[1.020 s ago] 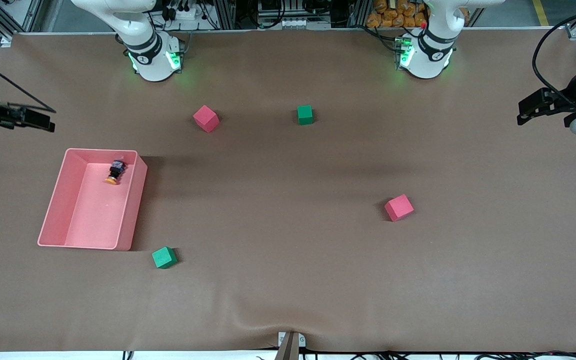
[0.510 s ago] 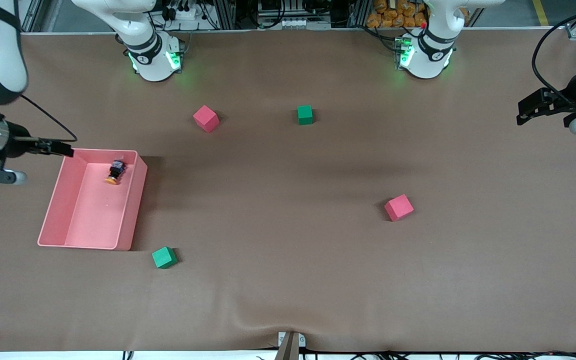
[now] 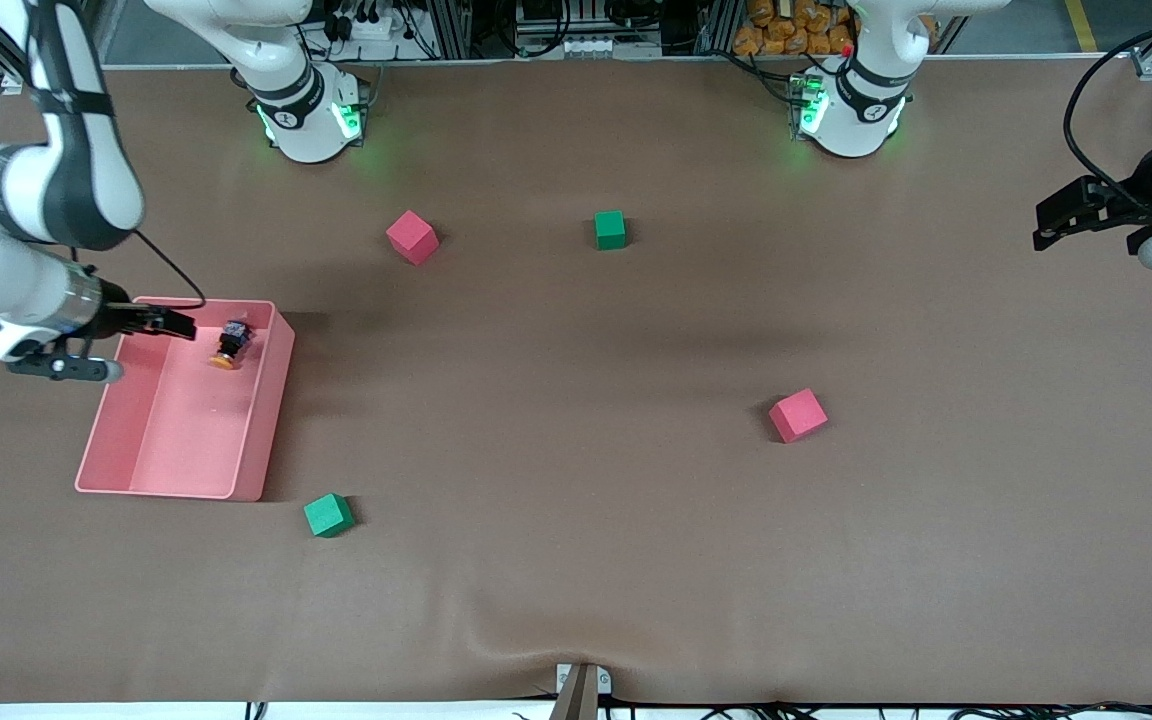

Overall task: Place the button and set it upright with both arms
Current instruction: 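Lower the right gripper into the tray over the yellow button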

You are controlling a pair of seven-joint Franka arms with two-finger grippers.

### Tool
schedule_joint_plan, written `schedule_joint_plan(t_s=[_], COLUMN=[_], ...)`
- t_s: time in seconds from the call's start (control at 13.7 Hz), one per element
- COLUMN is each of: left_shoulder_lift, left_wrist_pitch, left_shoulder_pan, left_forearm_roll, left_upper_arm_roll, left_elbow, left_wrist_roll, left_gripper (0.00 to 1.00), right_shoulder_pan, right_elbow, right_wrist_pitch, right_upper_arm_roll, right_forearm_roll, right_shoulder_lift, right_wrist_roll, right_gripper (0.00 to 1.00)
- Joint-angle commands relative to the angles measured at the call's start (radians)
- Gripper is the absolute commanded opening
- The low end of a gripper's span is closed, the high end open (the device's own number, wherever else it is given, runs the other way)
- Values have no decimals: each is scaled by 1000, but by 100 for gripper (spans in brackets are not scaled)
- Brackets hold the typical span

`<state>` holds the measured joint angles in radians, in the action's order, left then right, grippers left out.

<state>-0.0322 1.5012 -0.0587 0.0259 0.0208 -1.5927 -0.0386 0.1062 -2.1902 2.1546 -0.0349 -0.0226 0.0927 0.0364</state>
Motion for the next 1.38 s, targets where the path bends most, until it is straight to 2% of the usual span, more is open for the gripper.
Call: schedule_joint_plan(t_s=[0.0,0.22,0.58,1.31], left_shoulder_lift=[12,12,12,12], left_wrist_pitch=[-9,-10,-10,-16], left_shoulder_pan=[2,5,5,10], left_forearm_roll=[-14,-14,-14,-14], left_upper_arm_roll=[1,1,1,1], left_elbow=[25,25,25,25], left_wrist_roll=[-18,-20,-20,-20], left_gripper=[100,100,100,100], right_shoulder_pan=[35,33,35,55], right_elbow=[-83,-114,-207,-214], right_wrist_pitch=[105,125,321,502], right_upper_arm_roll=[10,10,10,10], right_forearm_roll=[-13,-13,-13,-13], right_shoulder_lift=[18,65,114,255], right_wrist_roll=[37,37,37,37], right_gripper=[100,100,100,100])
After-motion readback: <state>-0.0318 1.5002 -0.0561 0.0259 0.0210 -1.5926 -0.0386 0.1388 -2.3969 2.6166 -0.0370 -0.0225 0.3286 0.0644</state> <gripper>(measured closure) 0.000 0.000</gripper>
